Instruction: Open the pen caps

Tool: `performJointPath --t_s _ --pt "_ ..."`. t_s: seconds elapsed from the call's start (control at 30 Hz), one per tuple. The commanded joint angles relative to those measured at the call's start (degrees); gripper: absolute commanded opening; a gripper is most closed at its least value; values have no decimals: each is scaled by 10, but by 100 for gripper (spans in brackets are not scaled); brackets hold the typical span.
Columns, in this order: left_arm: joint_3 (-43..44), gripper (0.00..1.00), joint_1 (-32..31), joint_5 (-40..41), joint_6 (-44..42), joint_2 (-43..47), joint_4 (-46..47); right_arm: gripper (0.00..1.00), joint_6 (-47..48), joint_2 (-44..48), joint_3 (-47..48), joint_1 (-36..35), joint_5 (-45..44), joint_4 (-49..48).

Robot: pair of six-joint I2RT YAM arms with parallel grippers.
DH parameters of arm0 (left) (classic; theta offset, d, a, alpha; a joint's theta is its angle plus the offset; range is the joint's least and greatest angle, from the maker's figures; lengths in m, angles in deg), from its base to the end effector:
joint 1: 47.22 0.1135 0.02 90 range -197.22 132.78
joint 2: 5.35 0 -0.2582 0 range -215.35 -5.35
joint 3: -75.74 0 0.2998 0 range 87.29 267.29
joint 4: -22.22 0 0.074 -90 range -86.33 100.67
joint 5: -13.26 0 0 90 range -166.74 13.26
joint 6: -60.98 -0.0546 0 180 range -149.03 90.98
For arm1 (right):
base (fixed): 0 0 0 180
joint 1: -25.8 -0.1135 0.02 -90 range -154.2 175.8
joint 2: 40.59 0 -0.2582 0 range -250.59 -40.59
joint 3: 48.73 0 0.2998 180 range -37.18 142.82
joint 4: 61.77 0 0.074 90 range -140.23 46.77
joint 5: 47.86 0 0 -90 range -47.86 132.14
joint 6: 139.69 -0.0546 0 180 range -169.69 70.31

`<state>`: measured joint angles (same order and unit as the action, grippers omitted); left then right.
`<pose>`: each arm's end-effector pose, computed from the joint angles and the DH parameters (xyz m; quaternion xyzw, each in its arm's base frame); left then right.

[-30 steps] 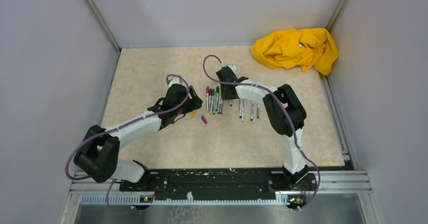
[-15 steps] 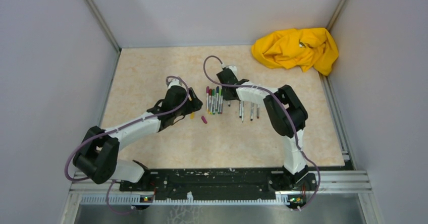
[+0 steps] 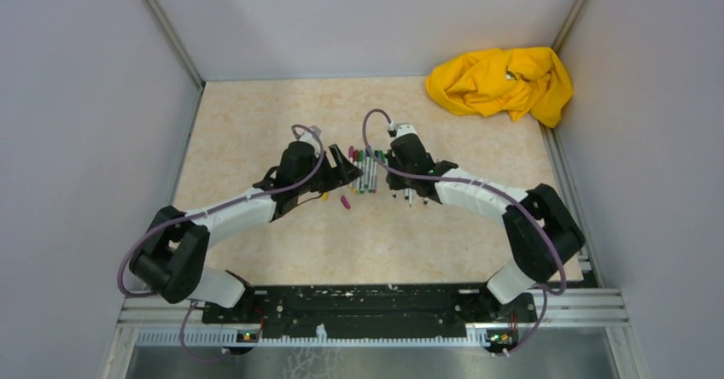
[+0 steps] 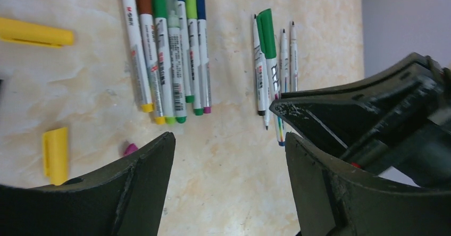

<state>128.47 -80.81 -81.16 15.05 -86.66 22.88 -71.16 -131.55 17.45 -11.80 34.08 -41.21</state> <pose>0.2957 -0.2014 0.1652 -0.0584 0.8544 -0.3488 0.3807 0.3109 0.2298 0.1549 -0.1030 0.9173 0.1303 0.3618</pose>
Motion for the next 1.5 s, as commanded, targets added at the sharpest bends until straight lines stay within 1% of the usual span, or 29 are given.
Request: performJointPath --t_s 0.0,0.17,0.4,0.7,0.77,0.83,0.87,1.0,1.03,1.1,1.3,1.37,1.4,1.47 --pt "15 81 2 -79 50 -31 69 0 -5 69 -21 -20 47 -51" --pt "24 81 -7 -88 77 -58 96 0 -22 96 -40 -46 61 -57" --pt "26 80 -15 -84 101 -65 126 0 -36 114 -66 -78 62 -75" --pt "14 73 -17 -75 110 -77 135 0 -53 136 -81 -105 55 -85" --pt "12 70 -17 -77 112 -80 139 0 -54 138 -81 -108 56 -86" --pt "9 64 -17 -77 115 -81 146 0 -56 138 -81 -110 56 -86" --pt "9 59 -17 -78 115 -80 147 0 -57 138 -82 -112 56 -85" --pt "8 33 -17 -79 117 -79 153 0 -61 141 -88 -118 55 -97" --pt "8 25 -17 -81 116 -78 154 0 -61 142 -89 -118 53 -101" --pt "7 0 -17 -86 113 -77 157 0 -60 142 -92 -119 53 -102" --pt "-7 0 -18 -102 102 -63 164 0 -51 137 -97 -119 54 -120" --pt "-12 0 -18 -105 99 -57 166 11 -50 132 -93 -119 54 -122" --pt "-13 0 -18 -107 98 -55 168 14 -50 128 -90 -118 55 -123" --pt "-16 0 -18 -111 97 -53 170 18 -50 122 -85 -119 57 -125"
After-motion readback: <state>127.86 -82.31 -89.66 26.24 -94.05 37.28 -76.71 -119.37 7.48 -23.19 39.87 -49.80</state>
